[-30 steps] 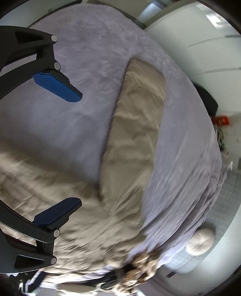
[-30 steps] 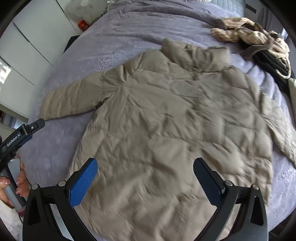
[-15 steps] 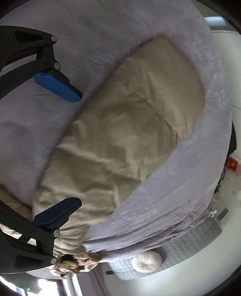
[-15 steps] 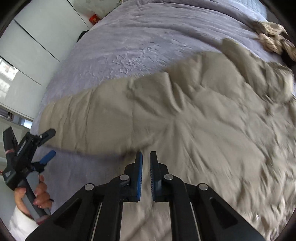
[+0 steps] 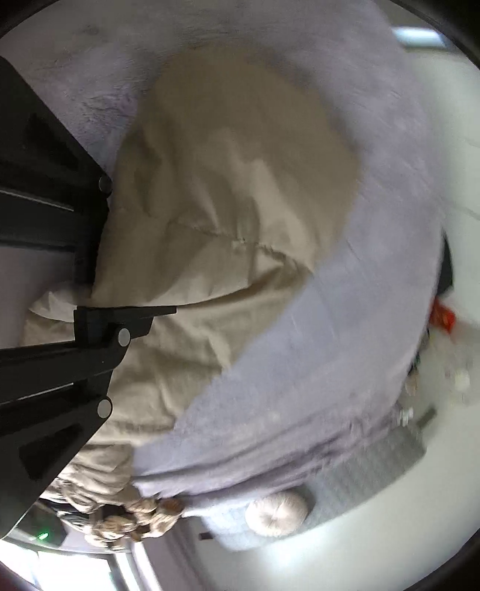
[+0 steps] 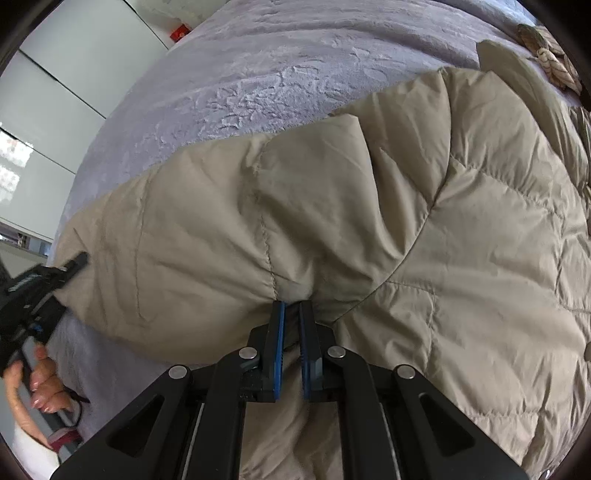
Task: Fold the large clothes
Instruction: 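Grasp the jacket's side edge with the left gripper while the right gripper grasps near the hem, then lift the side panel and sleeve with both grippers and fold it over the jacket center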
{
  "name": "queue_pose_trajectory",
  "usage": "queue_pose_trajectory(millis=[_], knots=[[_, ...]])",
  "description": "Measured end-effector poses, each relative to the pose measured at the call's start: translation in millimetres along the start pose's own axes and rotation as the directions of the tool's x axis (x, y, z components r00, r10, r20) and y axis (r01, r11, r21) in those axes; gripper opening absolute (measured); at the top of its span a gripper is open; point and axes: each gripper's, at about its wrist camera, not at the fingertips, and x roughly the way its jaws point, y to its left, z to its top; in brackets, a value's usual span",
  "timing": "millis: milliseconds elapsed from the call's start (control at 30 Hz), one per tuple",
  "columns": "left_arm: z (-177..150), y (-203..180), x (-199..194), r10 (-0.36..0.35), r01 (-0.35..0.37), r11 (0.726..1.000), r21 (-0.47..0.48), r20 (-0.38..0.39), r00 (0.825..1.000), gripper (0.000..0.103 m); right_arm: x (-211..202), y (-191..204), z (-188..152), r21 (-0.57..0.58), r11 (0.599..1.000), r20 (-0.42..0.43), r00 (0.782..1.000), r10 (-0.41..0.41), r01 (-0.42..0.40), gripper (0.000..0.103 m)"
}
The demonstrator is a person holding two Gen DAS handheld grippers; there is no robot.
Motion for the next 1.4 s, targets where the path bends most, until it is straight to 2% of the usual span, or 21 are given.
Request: queue_pose_trajectory(millis=[200, 333, 400, 500, 667, 700, 733, 833, 900, 933, 1033, 1067, 1100, 1133, 1167, 1200, 1267, 1300, 1333, 1367, 1400], knots=[[2.3, -80.9, -27.9, -0.128, 0.117, 0.968, 0.223, 0.035, 0.991, 0.006, 15.5, -21.5, -3.4, 0.094, 0.993, -0.008, 0.997, 0.078, -0.077, 0.007], [-6.0, -153.1, -31.9, -0.218, 0.201, 0.914, 0.351, 0.007, 0.976, 0.006, 12.4, -30.4, -8.9, 0.111, 0.987, -0.014, 0.993, 0.116, -0.114, 0.007], [-22.6, -173.6, -40.5, -0.247, 0.234, 0.888, 0.395, -0.017, 0.969, 0.006, 2.3, -34.9, -9.5, 0.133, 0.978, -0.021, 0.986, 0.165, -0.161, 0.007], [-57.7, -225.4, -38.5, -0.272, 0.269, 0.829, 0.490, -0.068, 0.960, 0.006, -25.8, -54.7, -21.7, 0.177, 0.958, 0.011, 0.974, 0.226, -0.224, 0.007], [-134.2, -310.3, -6.8, -0.226, 0.292, 0.699, 0.653, -0.186, 0.956, 0.006, -91.5, -120.5, -70.3, 0.221, 0.961, 0.109, 0.983, 0.146, -0.167, 0.007], [-153.3, -321.1, -1.4, -0.207, 0.291, 0.668, 0.685, -0.205, 0.957, 0.006, -99.3, -132.1, -79.1, 0.234, 0.961, 0.117, 0.986, 0.123, -0.147, 0.007], [-178.9, -340.9, 10.8, -0.170, 0.281, 0.620, 0.733, -0.224, 0.960, 0.006, -111.1, -154.1, -95.8, 0.264, 0.958, 0.126, 0.989, 0.079, -0.111, 0.007], [-240.9, -354.2, 38.6, -0.070, 0.263, 0.519, 0.813, -0.266, 0.961, 0.006, -133.8, -203.0, -133.3, 0.342, 0.939, 0.124, 0.992, -0.012, -0.031, 0.007], [-278.7, -359.1, 58.8, 0.033, 0.195, 0.444, 0.875, -0.233, 0.972, 0.006, -143.0, -225.7, -151.0, 0.378, 0.926, 0.117, 0.993, -0.035, -0.012, 0.007], [-297.6, -363.4, 67.4, 0.086, 0.150, 0.395, 0.907, -0.199, 0.976, 0.006, -144.6, -235.6, -165.3, 0.396, 0.918, 0.110, 0.993, -0.045, -0.002, 0.007], [-327.3, -354.3, 54.7, 0.127, 0.090, 0.313, 0.946, -0.136, 0.983, 0.007, -149.3, -248.2, -196.6, 0.419, 0.908, 0.113, 0.993, -0.043, -0.009, 0.007], [-328.9, -350.9, 49.1, 0.125, 0.089, 0.304, 0.949, -0.132, 0.983, 0.013, -149.4, -247.8, -205.2, 0.417, 0.909, 0.116, 0.992, -0.047, -0.005, 0.007], [-330.2, -350.4, 43.0, 0.118, 0.090, 0.299, 0.950, -0.131, 0.984, 0.025, -151.8, -247.7, -209.1, 0.414, 0.910, 0.119, 0.992, -0.049, -0.005, 0.010], [-330.8, -349.8, 35.8, 0.108, 0.092, 0.299, 0.950, -0.129, 0.986, 0.069, -155.0, -247.7, -213.4, 0.411, 0.912, 0.122, 0.991, -0.047, -0.007, 0.010], [-329.4, -346.7, 26.7, 0.092, 0.071, 0.305, 0.950, -0.104, 0.990, 0.103, -157.7, -246.9, -220.4, 0.406, 0.914, 0.127, 0.991, -0.046, -0.009, 0.010], [-328.9, -346.6, 15.6, 0.061, 0.036, 0.309, 0.951, -0.057, 0.996, 0.103, -159.7, -243.5, -228.4, 0.401, 0.916, 0.132, 0.990, -0.048, -0.010, 0.010], [-321.2, -337.6, 8.5, 0.052, 0.041, 0.297, 0.954, -0.059, 0.997, 0.103, -170.0, -237.3, -226.0, 0.393, 0.919, 0.142, 0.989, -0.045, -0.014, 0.016], [-319.9, -337.0, 4.6, 0.059, 0.039, 0.300, 0.953, -0.059, 0.996, 0.103, -171.3, -228.1, -229.9, 0.384, 0.923, 0.146, 0.988, -0.048, -0.012, 0.031], [-314.9, -335.8, -2.8, 0.054, 0.033, 0.318, 0.948, -0.052, 0.997, 0.103, -173.3, -218.8, -227.6, 0.373, 0.928, 0.150, 0.987, -0.055, -0.005, 0.045], [-308.5, -330.8, -10.0, 0.039, 0.030, 0.337, 0.941, -0.046, 0.998, 0.103, -176.0, -207.4, -231.4, 0.354, 0.935, 0.158, 0.985, -0.067, 0.007, 0.073], [-297.9, -326.7, -15.2, 0.023, 0.022, 0.364, 0.931, -0.033, 0.999, 0.103, -195.3, -209.1, -221.4, 0.333, 0.943, 0.176, 0.982, -0.066, 0.004, 0.083]])
